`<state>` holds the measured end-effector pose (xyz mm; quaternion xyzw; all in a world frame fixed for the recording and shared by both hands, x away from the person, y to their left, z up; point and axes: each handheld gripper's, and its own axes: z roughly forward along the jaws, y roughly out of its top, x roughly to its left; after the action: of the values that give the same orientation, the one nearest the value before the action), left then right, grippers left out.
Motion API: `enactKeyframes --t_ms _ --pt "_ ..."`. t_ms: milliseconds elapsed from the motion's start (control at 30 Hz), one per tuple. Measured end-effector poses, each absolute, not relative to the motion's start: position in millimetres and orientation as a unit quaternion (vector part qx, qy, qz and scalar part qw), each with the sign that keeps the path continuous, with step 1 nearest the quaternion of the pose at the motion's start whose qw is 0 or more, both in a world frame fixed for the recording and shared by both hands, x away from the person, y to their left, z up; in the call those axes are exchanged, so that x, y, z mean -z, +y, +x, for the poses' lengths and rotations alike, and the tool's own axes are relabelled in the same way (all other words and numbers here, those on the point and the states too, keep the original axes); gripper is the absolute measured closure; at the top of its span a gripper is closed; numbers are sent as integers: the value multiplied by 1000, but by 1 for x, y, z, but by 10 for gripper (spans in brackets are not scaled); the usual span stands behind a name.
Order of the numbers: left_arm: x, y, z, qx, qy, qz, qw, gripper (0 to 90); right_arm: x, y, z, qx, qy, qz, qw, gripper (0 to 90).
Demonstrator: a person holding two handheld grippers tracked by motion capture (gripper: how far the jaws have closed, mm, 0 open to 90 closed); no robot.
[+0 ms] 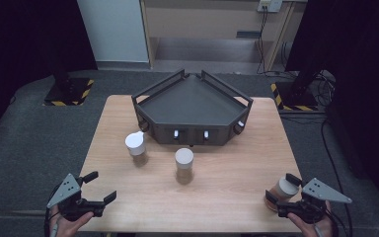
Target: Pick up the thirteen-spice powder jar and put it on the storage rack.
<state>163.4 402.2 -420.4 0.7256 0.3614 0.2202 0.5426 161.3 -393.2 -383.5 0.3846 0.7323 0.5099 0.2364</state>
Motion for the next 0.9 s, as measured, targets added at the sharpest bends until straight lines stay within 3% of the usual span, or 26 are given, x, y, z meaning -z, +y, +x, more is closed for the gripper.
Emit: enactKeyframes --t_ms 900 --pt "396 402 154 -189 358 764 502 6 383 -392 159 -509 735 379 239 59"
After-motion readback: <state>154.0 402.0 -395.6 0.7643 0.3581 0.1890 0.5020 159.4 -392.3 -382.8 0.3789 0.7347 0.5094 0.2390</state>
